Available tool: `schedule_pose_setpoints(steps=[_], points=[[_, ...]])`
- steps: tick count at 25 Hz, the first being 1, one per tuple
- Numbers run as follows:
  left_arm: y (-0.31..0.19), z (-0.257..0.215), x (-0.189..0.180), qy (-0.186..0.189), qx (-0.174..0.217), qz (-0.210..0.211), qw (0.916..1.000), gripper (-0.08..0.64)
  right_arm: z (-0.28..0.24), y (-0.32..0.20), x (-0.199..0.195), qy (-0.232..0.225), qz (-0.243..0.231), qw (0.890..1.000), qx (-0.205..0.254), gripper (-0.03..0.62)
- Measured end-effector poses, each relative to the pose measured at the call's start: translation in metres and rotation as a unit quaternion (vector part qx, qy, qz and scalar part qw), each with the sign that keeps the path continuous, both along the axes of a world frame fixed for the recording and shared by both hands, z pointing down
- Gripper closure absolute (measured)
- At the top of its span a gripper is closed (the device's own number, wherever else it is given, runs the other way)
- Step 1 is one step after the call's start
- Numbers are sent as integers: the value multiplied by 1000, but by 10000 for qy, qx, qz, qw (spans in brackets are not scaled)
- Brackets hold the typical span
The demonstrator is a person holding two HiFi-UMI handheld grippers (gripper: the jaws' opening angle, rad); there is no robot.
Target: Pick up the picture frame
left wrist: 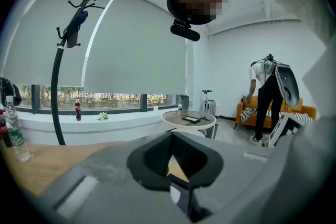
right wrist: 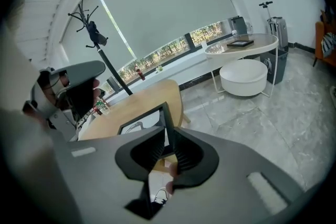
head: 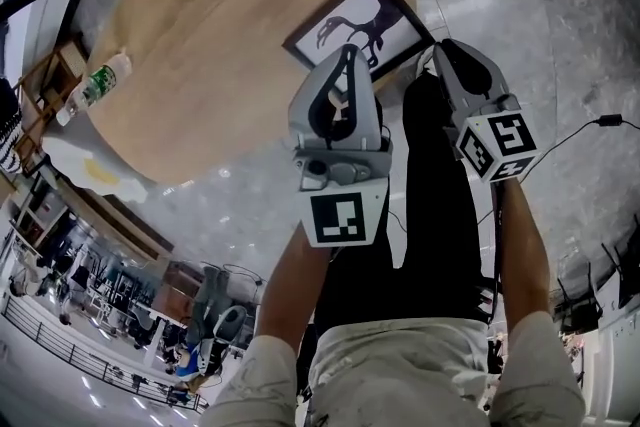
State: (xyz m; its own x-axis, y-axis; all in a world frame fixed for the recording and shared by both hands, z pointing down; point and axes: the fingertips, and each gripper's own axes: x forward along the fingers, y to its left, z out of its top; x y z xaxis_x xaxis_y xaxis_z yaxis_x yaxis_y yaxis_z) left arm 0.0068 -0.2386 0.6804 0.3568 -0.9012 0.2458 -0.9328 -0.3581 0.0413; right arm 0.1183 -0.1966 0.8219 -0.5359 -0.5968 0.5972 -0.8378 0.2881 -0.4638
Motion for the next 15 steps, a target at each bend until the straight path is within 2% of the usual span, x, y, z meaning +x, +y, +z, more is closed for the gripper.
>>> schedule_pose_setpoints(steps=[6, 9, 11, 15], points=[[2, 14, 7, -18, -90, 49, 9999, 555, 26, 10, -1, -499, 127, 9978, -424, 460], [0, 17, 8, 5, -136, -3, 9999, 555, 34, 13, -5, -1022, 223, 9924, -649, 408], [-2, 19, 11, 12, -142, 7, 9999, 555, 38, 13, -8, -1614, 424, 9822, -867, 363], [-6, 24, 18, -13, -142, 113, 9998, 555, 43, 11, -7, -2689, 964, 9498, -1274, 347]])
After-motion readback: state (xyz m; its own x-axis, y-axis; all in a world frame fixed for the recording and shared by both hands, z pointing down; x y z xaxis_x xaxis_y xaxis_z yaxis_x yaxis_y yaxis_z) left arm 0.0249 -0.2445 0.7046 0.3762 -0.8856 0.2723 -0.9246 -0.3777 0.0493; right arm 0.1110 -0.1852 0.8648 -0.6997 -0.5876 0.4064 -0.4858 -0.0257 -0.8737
